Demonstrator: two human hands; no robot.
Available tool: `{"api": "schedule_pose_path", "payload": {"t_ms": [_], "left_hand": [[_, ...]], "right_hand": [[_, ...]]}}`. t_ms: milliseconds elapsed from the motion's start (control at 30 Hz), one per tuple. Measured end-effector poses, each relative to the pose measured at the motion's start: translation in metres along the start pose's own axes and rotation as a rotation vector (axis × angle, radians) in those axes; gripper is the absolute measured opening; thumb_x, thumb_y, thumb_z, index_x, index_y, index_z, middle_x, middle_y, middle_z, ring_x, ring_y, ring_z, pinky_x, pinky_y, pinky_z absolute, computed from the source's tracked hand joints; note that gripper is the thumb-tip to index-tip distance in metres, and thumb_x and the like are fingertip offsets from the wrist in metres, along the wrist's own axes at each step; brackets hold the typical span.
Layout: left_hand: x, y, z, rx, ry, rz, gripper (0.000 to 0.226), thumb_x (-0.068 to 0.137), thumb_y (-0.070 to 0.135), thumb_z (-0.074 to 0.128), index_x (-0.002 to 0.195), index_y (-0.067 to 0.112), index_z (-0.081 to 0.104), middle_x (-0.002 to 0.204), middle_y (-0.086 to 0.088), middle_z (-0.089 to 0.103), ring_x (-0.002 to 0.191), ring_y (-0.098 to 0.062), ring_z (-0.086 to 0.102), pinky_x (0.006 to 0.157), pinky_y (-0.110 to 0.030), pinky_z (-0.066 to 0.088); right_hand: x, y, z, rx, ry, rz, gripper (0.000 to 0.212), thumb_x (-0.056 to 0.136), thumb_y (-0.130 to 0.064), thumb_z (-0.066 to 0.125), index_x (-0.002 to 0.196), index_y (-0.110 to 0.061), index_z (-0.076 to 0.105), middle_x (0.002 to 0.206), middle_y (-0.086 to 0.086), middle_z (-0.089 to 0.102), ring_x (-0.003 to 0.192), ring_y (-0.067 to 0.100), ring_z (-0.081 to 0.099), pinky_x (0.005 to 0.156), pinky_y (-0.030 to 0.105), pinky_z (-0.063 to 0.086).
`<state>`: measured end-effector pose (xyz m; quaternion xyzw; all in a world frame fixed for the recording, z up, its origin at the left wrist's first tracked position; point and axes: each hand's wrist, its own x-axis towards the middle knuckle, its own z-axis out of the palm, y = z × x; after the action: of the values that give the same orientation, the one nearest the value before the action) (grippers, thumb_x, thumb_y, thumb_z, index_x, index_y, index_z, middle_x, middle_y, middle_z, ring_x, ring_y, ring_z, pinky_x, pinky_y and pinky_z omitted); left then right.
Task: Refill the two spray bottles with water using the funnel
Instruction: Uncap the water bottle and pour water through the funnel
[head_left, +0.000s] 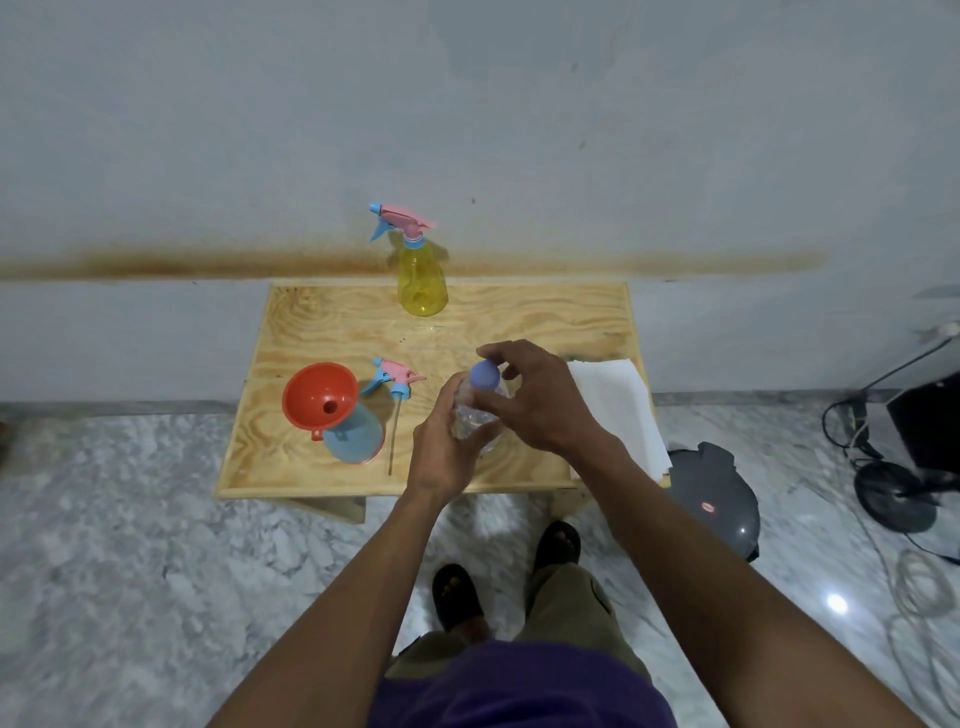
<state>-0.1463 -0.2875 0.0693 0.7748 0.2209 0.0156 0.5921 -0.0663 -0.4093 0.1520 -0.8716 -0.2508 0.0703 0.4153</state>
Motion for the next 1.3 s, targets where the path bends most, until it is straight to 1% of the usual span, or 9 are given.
{"api": "schedule_pose_path", "payload": {"t_ms": [167, 333, 467, 567, 700, 900, 1067, 1167, 1300], "left_hand": [[0.001, -0.002, 0.000, -0.074, -0.020, -0.048, 0.088, 0.061, 0.057, 0.078, 0.141, 0.048, 0.044, 0.119, 0.029, 0.066, 0.114, -0.006, 0.064, 0.090, -0.046, 0.059], [0.000, 0.001, -0.001, 0.001, -0.012, -0.036, 0.079, 0.080, 0.033, 0.082, 0.147, 0.038, 0.041, 0.126, 0.017, 0.065, 0.107, 0.000, 0.063, 0.082, -0.020, 0.055], [0.001, 0.001, -0.001, 0.025, -0.010, -0.014, 0.073, 0.083, 0.027, 0.080, 0.144, 0.039, 0.043, 0.120, 0.020, 0.068, 0.108, 0.001, 0.064, 0.082, -0.014, 0.053], [0.000, 0.001, -0.002, 0.013, -0.018, -0.032, 0.073, 0.080, 0.031, 0.080, 0.143, 0.041, 0.044, 0.115, 0.026, 0.067, 0.104, 0.006, 0.064, 0.083, -0.027, 0.059], [0.001, -0.001, -0.002, -0.001, -0.016, -0.036, 0.079, 0.077, 0.036, 0.081, 0.145, 0.041, 0.041, 0.127, 0.014, 0.067, 0.114, -0.006, 0.065, 0.088, -0.044, 0.060], [0.000, 0.002, -0.001, 0.009, -0.001, -0.013, 0.073, 0.082, 0.028, 0.081, 0.144, 0.041, 0.043, 0.124, 0.018, 0.068, 0.108, 0.001, 0.065, 0.087, -0.033, 0.059], [-0.001, 0.003, -0.001, 0.026, 0.007, -0.009, 0.078, 0.081, 0.031, 0.082, 0.147, 0.040, 0.040, 0.128, 0.014, 0.067, 0.113, -0.003, 0.064, 0.088, -0.032, 0.058], [-0.001, 0.005, -0.001, 0.063, 0.035, 0.028, 0.077, 0.079, 0.038, 0.083, 0.144, 0.041, 0.043, 0.130, 0.014, 0.066, 0.118, -0.009, 0.063, 0.094, -0.036, 0.055], [-0.004, 0.011, -0.002, 0.060, 0.061, 0.084, 0.077, 0.079, 0.037, 0.084, 0.144, 0.037, 0.043, 0.133, 0.021, 0.061, 0.121, -0.005, 0.059, 0.097, -0.038, 0.054]], "right_hand": [[-0.002, -0.004, 0.005, -0.058, 0.030, 0.006, 0.033, 0.081, -0.028, 0.078, 0.109, -0.012, 0.071, 0.096, 0.002, 0.062, 0.086, 0.017, 0.056, 0.077, 0.030, 0.046], [0.003, -0.002, -0.002, -0.152, -0.134, -0.029, 0.038, 0.091, -0.025, 0.066, 0.129, -0.017, 0.062, 0.123, 0.001, 0.061, 0.111, 0.020, 0.049, 0.087, 0.029, 0.039], [0.005, -0.006, -0.001, -0.184, -0.067, -0.008, 0.046, 0.080, -0.037, 0.079, 0.117, -0.014, 0.067, 0.108, 0.003, 0.064, 0.094, 0.020, 0.056, 0.080, 0.032, 0.046], [0.003, -0.006, 0.006, -0.109, 0.048, 0.006, 0.035, 0.077, -0.031, 0.082, 0.103, -0.009, 0.071, 0.093, 0.006, 0.065, 0.081, 0.019, 0.058, 0.074, 0.034, 0.049], [-0.005, -0.003, 0.009, 0.003, 0.067, -0.028, 0.033, 0.082, -0.018, 0.076, 0.115, -0.013, 0.072, 0.106, 0.002, 0.069, 0.096, 0.017, 0.059, 0.082, 0.036, 0.051], [-0.005, 0.002, 0.005, 0.034, 0.094, 0.013, 0.046, 0.073, -0.029, 0.086, 0.114, -0.016, 0.071, 0.105, -0.002, 0.068, 0.085, 0.010, 0.061, 0.074, 0.020, 0.048], [-0.004, -0.004, 0.000, -0.030, 0.039, -0.061, 0.035, 0.085, -0.016, 0.074, 0.120, -0.012, 0.069, 0.113, 0.004, 0.067, 0.098, 0.019, 0.059, 0.085, 0.029, 0.047], [0.002, -0.003, -0.012, 0.117, 0.179, -0.032, 0.036, 0.087, -0.012, 0.072, 0.122, -0.013, 0.067, 0.116, 0.001, 0.066, 0.094, 0.012, 0.062, 0.076, 0.022, 0.052], [0.007, 0.034, -0.022, 0.172, 0.354, 0.232, 0.035, 0.085, -0.016, 0.075, 0.119, -0.013, 0.067, 0.114, 0.000, 0.066, 0.088, 0.007, 0.064, 0.077, 0.018, 0.055]]}}
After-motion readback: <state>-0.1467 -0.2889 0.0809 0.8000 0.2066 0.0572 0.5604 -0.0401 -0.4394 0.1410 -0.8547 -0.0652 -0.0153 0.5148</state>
